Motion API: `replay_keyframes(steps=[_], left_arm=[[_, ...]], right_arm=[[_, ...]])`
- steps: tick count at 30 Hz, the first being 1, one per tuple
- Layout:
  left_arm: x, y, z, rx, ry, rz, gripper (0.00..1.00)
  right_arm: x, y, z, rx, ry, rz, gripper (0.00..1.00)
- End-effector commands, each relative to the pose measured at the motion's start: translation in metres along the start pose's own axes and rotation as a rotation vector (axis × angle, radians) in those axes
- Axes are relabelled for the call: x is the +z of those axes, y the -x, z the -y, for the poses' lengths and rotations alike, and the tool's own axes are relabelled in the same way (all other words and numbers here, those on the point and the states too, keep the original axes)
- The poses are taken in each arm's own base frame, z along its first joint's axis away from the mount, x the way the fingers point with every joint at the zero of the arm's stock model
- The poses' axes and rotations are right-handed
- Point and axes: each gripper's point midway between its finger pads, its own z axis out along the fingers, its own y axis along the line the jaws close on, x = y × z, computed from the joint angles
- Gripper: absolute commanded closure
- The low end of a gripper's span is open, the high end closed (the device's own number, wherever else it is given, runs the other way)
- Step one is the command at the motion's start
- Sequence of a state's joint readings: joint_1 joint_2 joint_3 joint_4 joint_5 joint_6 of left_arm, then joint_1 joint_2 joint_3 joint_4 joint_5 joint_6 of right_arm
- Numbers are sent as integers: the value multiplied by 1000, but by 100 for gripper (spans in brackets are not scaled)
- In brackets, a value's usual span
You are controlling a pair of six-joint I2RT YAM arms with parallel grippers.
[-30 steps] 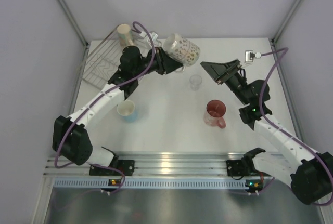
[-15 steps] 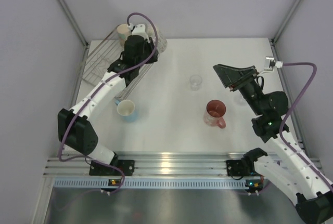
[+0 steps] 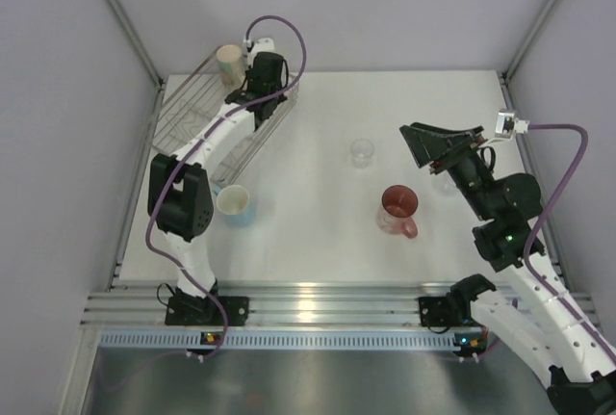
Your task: Load the cups into the dish rack
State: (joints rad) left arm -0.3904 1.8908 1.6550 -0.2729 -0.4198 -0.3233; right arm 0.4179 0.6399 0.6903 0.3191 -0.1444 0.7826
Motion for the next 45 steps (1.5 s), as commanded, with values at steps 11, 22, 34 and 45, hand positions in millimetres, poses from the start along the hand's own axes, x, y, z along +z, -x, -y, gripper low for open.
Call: replay_keyframes(steps=[11, 22, 34, 45], left_arm=[[24, 98, -2, -222, 74, 287, 100], [53, 84, -7, -271, 82, 284, 100], [69, 70, -4, -266, 60, 262, 100], [81, 49, -5, -260, 72, 225, 100]], right_arm=[[-3, 30, -11, -156, -5, 70, 40], [-5, 34, -8, -197, -19, 86, 39], [-8, 35, -10, -216, -13, 92, 40], [-9, 32, -6, -229, -19, 87, 40]])
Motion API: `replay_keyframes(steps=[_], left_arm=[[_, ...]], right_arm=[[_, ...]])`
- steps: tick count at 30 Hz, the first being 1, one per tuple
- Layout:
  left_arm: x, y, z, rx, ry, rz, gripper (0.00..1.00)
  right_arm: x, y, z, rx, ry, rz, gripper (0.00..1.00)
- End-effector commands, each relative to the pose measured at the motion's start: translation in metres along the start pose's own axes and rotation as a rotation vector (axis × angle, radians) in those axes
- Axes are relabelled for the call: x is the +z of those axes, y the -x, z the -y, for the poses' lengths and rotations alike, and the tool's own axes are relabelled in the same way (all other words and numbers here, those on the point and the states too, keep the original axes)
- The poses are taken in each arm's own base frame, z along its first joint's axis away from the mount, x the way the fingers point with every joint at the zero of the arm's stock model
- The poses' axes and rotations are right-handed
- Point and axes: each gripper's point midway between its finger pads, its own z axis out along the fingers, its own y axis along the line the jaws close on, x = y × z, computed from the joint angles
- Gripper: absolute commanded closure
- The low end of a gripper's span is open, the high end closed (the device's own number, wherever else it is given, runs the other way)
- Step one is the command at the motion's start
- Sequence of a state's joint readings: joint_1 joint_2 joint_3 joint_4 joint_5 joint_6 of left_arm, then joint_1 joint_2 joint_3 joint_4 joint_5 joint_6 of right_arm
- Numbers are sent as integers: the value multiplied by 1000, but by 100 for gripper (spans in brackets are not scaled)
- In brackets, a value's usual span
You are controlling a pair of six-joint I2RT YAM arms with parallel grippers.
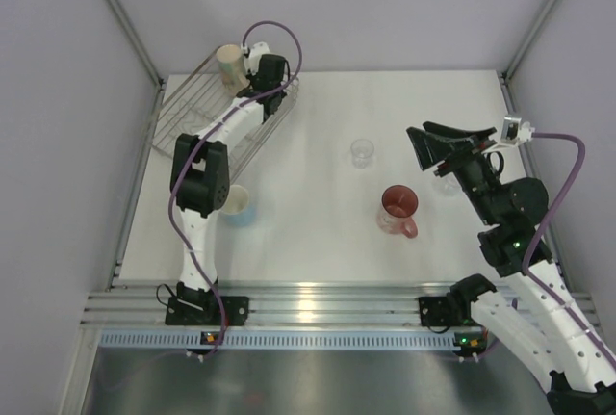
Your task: Load the cups into the dish rack
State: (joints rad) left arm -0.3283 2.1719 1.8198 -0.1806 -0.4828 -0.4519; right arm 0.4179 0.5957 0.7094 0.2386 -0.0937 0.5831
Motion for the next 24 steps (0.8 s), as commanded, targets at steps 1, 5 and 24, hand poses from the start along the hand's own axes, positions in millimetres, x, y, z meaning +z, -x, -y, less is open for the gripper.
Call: replay_keyframes(steps=[1, 5, 24], left_arm=[[-10, 72, 20, -130, -64, 201, 100], [-6, 64, 22, -123, -65, 188, 100], [9, 40, 18, -104, -43, 147, 100]], right_arm=[[-1, 26, -11, -32, 22, 75, 40], [-1, 24, -9, -35, 18, 74, 40], [-2, 19, 0, -64, -5, 70, 39]])
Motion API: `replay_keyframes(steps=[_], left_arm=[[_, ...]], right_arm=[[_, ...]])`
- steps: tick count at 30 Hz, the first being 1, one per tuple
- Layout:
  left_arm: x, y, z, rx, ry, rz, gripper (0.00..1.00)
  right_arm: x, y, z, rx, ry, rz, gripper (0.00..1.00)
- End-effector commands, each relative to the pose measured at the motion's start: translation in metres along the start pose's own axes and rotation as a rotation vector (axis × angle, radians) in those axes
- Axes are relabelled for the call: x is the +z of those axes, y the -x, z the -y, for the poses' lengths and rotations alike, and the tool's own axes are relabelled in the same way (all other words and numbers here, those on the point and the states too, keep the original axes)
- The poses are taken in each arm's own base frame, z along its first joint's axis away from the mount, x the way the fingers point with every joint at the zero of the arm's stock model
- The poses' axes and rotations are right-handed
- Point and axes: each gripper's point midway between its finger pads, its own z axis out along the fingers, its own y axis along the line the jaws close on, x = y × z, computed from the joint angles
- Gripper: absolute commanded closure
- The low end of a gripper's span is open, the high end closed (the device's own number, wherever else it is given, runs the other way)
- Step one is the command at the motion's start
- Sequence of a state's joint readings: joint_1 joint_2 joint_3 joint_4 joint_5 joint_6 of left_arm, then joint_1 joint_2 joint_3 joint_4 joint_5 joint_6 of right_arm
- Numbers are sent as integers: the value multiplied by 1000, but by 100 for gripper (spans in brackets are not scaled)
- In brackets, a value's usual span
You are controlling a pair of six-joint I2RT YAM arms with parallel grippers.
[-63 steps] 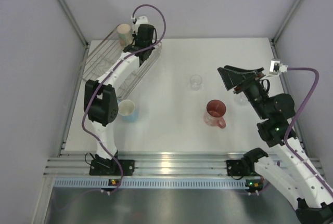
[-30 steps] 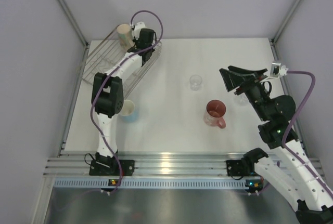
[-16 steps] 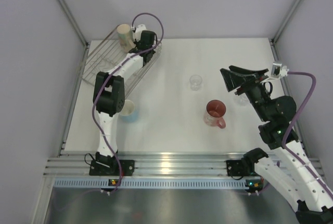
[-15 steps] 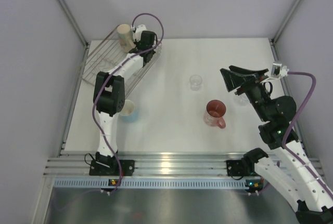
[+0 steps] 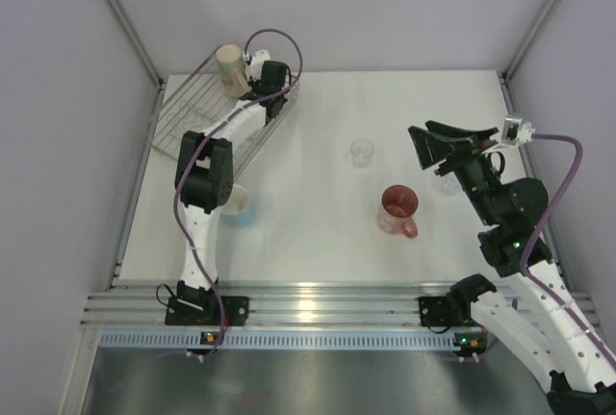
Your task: Load the cups into the dish rack
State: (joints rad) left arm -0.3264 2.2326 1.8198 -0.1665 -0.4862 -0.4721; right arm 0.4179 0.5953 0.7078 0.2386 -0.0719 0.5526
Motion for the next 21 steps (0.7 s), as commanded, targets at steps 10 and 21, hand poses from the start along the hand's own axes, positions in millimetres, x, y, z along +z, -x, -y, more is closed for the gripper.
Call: replay_keyframes(steps=[10, 21], left_arm=[[-10, 67, 25, -102, -79, 178, 83], [-13, 69, 26, -88, -94, 177, 76]], right_arm=[[-5, 19, -3, -48, 4, 67, 39], [-7, 24, -4, -57, 3, 85, 38]])
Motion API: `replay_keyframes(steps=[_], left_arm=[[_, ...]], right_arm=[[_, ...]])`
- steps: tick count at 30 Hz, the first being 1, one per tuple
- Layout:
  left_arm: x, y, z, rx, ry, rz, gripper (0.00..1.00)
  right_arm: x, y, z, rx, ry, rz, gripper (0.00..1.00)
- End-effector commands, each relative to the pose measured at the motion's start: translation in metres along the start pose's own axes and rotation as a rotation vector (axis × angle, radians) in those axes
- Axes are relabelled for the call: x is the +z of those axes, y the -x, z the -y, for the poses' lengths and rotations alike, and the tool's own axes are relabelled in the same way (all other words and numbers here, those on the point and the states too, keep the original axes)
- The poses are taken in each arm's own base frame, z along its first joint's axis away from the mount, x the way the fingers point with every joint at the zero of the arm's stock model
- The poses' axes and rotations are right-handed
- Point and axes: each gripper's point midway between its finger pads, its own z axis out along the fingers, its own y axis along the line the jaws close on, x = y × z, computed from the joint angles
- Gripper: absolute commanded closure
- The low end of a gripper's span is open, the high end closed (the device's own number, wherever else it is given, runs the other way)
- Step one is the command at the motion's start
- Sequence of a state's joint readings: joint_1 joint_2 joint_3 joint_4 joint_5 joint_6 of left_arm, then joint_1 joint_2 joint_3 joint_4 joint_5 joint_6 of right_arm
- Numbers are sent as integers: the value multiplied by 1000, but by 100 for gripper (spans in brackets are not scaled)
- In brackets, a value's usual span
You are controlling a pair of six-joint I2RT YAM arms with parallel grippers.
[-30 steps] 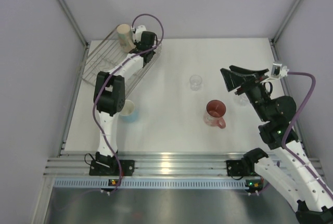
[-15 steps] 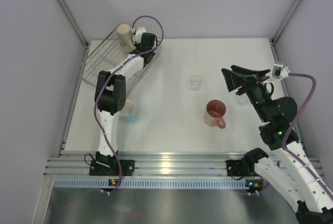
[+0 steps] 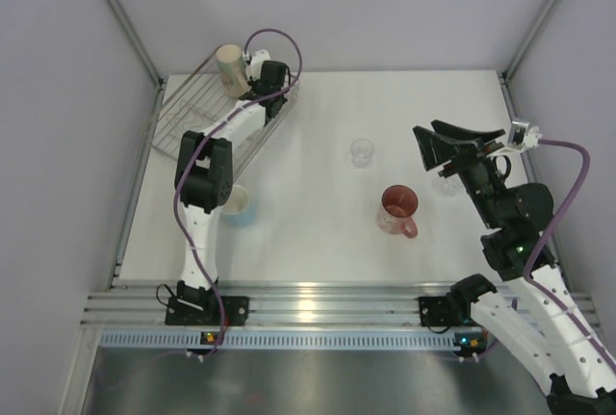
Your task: Load the cups into the dish rack
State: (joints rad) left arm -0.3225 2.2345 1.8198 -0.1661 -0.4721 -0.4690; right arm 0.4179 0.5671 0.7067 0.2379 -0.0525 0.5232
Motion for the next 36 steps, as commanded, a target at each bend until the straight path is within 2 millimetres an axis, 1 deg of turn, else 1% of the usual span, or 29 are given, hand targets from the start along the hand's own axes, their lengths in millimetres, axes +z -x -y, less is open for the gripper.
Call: replay_keyframes(steps=[1, 8, 11, 17, 22, 25, 26, 30, 31, 33, 34, 36], left_arm=[[-14, 70, 26, -85, -85, 183, 76], [-14, 69, 19, -66, -51, 187, 73], [-15, 69, 17, -62, -49, 183, 70], [-14, 64, 13, -67, -58, 160, 60], [-14, 61, 13, -59, -65, 149, 59], [-17, 63, 16, -53, -81, 150, 59], [-18, 64, 16, -50, -86, 149, 59], [-23, 69, 15, -51, -87, 156, 68], [-25, 70, 14, -53, -85, 158, 73], [-28, 73, 13, -57, -80, 165, 78], [-29, 74, 11, -58, -74, 167, 79], [-32, 76, 9, -60, -68, 173, 79]], right_arm=[[-2, 15, -3, -27, 6, 51, 38], [-5, 18, -5, -35, 11, 58, 38], [-6, 19, -5, -38, 8, 63, 38], [-7, 19, -4, -41, 6, 65, 38], [-7, 17, -2, -39, 3, 61, 38], [-8, 17, -3, -37, 6, 61, 38], [-9, 18, -3, -38, 6, 63, 38], [-10, 18, -4, -36, 6, 65, 38], [-11, 19, -4, -35, 7, 68, 38], [-12, 19, -5, -29, 10, 68, 38], [-12, 19, -6, -29, 13, 68, 38], [-12, 19, -6, -28, 14, 64, 38]])
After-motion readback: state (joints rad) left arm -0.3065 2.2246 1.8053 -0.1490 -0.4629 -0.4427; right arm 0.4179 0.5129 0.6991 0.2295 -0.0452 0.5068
